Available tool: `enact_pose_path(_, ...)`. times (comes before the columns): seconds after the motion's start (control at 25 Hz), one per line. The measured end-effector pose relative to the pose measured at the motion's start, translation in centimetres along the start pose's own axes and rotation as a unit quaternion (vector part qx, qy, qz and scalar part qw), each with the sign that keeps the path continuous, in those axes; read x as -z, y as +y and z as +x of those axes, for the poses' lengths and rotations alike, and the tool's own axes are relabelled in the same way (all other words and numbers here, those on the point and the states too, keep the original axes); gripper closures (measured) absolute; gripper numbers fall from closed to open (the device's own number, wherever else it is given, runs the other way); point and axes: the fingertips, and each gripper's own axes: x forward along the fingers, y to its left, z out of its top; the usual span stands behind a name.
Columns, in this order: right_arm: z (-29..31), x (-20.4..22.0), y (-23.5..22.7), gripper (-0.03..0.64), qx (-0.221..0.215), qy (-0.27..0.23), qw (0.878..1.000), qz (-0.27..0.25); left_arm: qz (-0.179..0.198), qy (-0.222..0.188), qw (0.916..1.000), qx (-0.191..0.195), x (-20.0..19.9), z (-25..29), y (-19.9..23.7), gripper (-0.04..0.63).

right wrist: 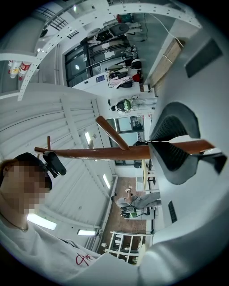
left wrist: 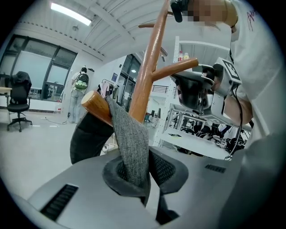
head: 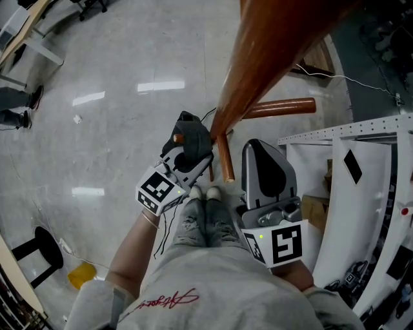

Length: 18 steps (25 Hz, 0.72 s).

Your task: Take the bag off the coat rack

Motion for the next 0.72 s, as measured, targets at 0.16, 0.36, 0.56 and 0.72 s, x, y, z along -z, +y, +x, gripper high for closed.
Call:
enact_pose_path(0.16, 0.0, -0.4, 0.1, 0.597, 0.001, -0.003, 1.0, 0.0, -0.003, -0.008, 1.0, 0.001, -0.4, 0.0, -0.1, 0.555)
enact_pose_path(0.36, 0.0, -0.6, 0.0, 0.597, 0.001, -0.006, 1.0, 0.002, -0.004, -0.023, 0.9997, 0.005, -1.5, -0.1, -0.4, 0.558)
enact_pose_path(0.56, 0.1, -0.7, 0.3, 0.597, -0.001, -0.008, 1.0, 0.002, -0.008, -0.031, 0.9995, 0.006, -2.4, -0.4, -0.4, 0.56)
enact_pose_path(0.72, 0.1, -0.7, 0.3, 0.597, -0.002, -0.009, 1.0, 0.003, -0.012, -0.039, 0.9991, 0.001, -3.4, -0.9, -0.4, 0.56)
